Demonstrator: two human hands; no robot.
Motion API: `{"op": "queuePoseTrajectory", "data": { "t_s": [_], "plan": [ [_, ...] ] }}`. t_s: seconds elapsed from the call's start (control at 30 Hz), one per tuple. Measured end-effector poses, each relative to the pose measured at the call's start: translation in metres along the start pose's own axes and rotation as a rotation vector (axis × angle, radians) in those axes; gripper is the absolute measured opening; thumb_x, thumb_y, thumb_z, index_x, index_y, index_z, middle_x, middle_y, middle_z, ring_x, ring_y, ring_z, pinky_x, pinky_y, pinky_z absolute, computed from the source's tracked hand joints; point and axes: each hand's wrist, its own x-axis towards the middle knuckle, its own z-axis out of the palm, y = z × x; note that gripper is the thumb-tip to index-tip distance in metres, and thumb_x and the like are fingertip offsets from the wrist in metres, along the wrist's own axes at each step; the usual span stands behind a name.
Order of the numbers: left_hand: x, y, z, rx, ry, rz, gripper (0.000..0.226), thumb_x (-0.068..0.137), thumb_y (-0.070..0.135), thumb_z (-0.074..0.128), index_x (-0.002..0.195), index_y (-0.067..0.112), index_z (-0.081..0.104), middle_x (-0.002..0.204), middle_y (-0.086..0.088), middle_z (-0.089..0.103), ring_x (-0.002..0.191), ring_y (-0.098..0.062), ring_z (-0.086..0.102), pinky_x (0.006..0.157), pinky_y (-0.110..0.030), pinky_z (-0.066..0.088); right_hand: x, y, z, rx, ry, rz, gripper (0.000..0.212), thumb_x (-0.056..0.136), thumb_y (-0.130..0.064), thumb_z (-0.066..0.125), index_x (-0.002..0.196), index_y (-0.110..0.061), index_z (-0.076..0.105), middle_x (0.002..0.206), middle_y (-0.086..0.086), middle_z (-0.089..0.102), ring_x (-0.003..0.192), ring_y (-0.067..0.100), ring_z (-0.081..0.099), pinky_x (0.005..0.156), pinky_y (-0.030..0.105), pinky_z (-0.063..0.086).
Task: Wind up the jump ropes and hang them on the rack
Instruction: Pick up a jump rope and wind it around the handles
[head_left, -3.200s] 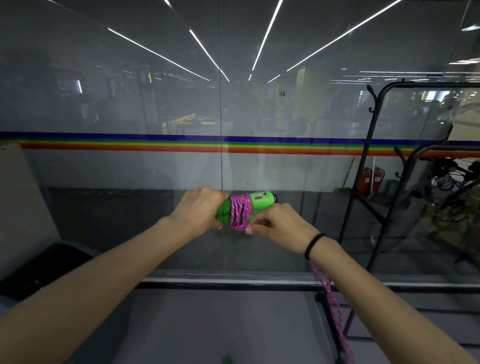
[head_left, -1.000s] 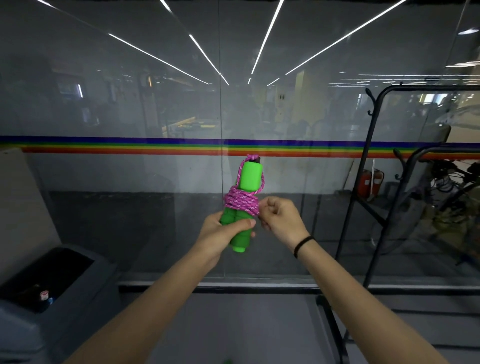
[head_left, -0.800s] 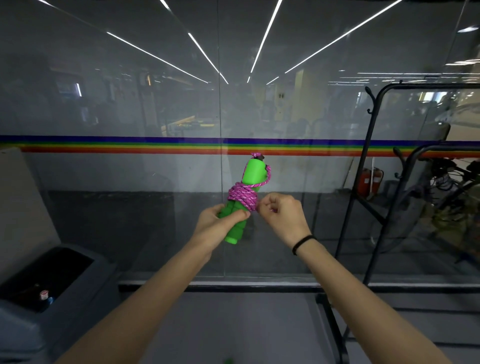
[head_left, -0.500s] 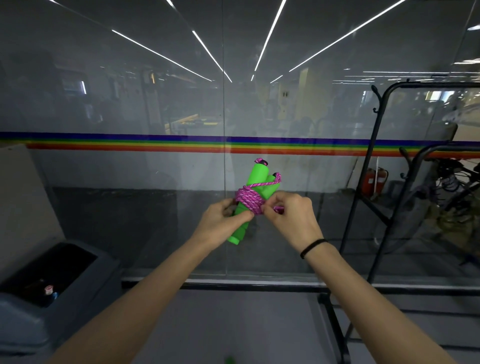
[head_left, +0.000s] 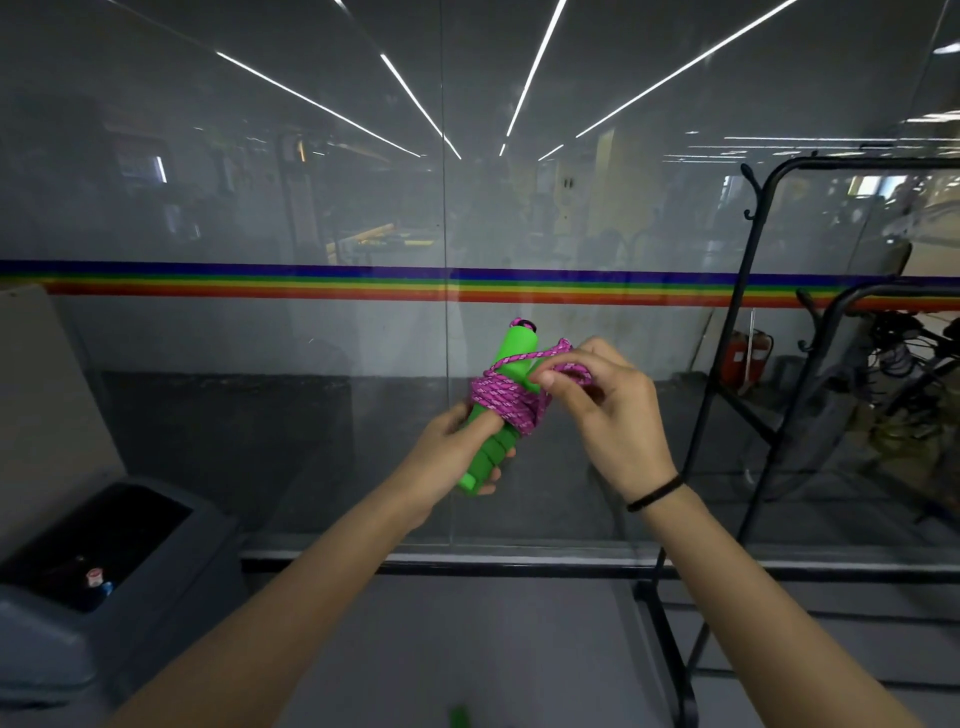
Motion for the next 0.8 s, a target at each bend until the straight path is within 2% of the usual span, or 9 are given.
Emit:
{"op": "queuePoseTrajectory", "data": {
  "t_s": [0.07, 0.13, 0.2, 0.3, 0.37, 0.47, 0.6, 0.7, 0.8],
  "plan": [
    [-0.002, 0.001, 0.002, -0.027, -0.014, -0.017, 0.021, 0.091, 0.036, 0.051, 0.1, 0.019, 0.058, 0.087, -0.006, 0.067, 0.062, -0.015, 0.059, 0.071, -0.035, 0.057, 0.003, -0.003, 0.001, -0.034, 0.028, -0.044, 0.013, 0.087, -0.017, 0.058, 0.088, -0.011, 0.069, 0.083, -0.008, 0.052, 0.08, 0.0, 0.053, 0.072, 0.007, 0.038],
    [-0.003, 0.0, 0.003, -0.049, -0.025, -0.029, 0.021, 0.091, 0.037, 0.05, 0.101, 0.019, 0.058, 0.088, -0.006, 0.068, 0.062, -0.015, 0.059, 0.073, -0.037, 0.057, 0.006, -0.006, 0.001, -0.059, 0.021, -0.075, 0.016, 0.09, -0.017, 0.052, 0.086, -0.011, 0.066, 0.085, -0.003, 0.058, 0.08, 0.008, 0.057, 0.074, 0.013, 0.043],
    [-0.005, 0.0, 0.003, -0.063, -0.034, -0.039, 0.027, 0.09, 0.04, 0.051, 0.104, 0.018, 0.058, 0.088, -0.005, 0.069, 0.063, -0.014, 0.06, 0.074, -0.038, 0.057, 0.007, -0.01, 0.001, -0.046, -0.022, -0.072, 0.017, 0.094, -0.014, 0.048, 0.084, -0.01, 0.061, 0.076, -0.002, 0.064, 0.07, 0.012, 0.06, 0.066, 0.02, 0.047],
    [-0.005, -0.001, 0.003, -0.068, -0.029, -0.04, 0.03, 0.09, 0.042, 0.05, 0.105, 0.017, 0.058, 0.086, -0.005, 0.068, 0.061, -0.012, 0.06, 0.069, -0.034, 0.057, 0.007, -0.014, 0.004, -0.008, -0.056, -0.039, 0.019, 0.097, -0.014, 0.042, 0.083, -0.011, 0.055, 0.059, -0.008, 0.053, 0.054, 0.009, 0.052, 0.054, 0.025, 0.044],
    [-0.005, -0.001, 0.005, -0.031, -0.01, -0.004, 0.029, 0.091, 0.039, 0.05, 0.107, 0.015, 0.056, 0.085, -0.006, 0.067, 0.06, -0.013, 0.059, 0.061, -0.029, 0.054, 0.007, -0.015, 0.007, 0.006, -0.08, -0.007, 0.02, 0.097, -0.015, 0.04, 0.083, -0.013, 0.053, 0.058, -0.013, 0.046, 0.051, 0.003, 0.047, 0.05, 0.021, 0.038],
    [-0.003, -0.003, 0.009, 0.067, 0.046, 0.098, 0.019, 0.089, 0.04, 0.054, 0.097, 0.023, 0.054, 0.082, -0.005, 0.064, 0.06, -0.013, 0.057, 0.057, -0.027, 0.048, 0.006, -0.018, 0.01, -0.022, -0.133, -0.015, 0.021, 0.098, -0.015, 0.039, 0.082, -0.015, 0.053, 0.066, -0.015, 0.051, 0.058, -0.005, 0.052, 0.053, 0.01, 0.036],
    [-0.001, -0.007, 0.012, 0.367, 0.125, 0.201, 0.046, 0.072, 0.059, 0.047, 0.106, 0.028, 0.05, 0.084, 0.0, 0.065, 0.072, -0.018, 0.061, 0.069, -0.038, 0.052, 0.008, -0.021, 0.012, -0.048, -0.156, -0.026, 0.023, 0.098, -0.015, 0.038, 0.081, -0.015, 0.053, 0.07, -0.014, 0.054, 0.068, -0.006, 0.053, 0.059, 0.008, 0.038],
    [0.001, -0.007, 0.013, 0.447, 0.163, 0.18, 0.043, 0.083, 0.052, 0.049, 0.112, 0.022, 0.045, 0.089, -0.002, 0.065, 0.079, -0.021, 0.063, 0.077, -0.041, 0.052, 0.008, -0.022, 0.012, -0.045, -0.136, -0.022, 0.024, 0.097, -0.013, 0.039, 0.077, -0.014, 0.05, 0.066, -0.014, 0.049, 0.063, -0.008, 0.051, 0.056, 0.009, 0.036],
    [0.004, -0.006, 0.012, 0.501, 0.197, 0.16, 0.041, 0.088, 0.046, 0.05, 0.117, 0.017, 0.04, 0.096, -0.004, 0.063, 0.087, -0.024, 0.062, 0.079, -0.039, 0.051, 0.006, -0.024, 0.013, -0.055, -0.139, -0.023, 0.024, 0.097, -0.013, 0.039, 0.075, -0.015, 0.048, 0.065, -0.013, 0.048, 0.062, -0.009, 0.05, 0.056, 0.008, 0.036]
  ]
}}
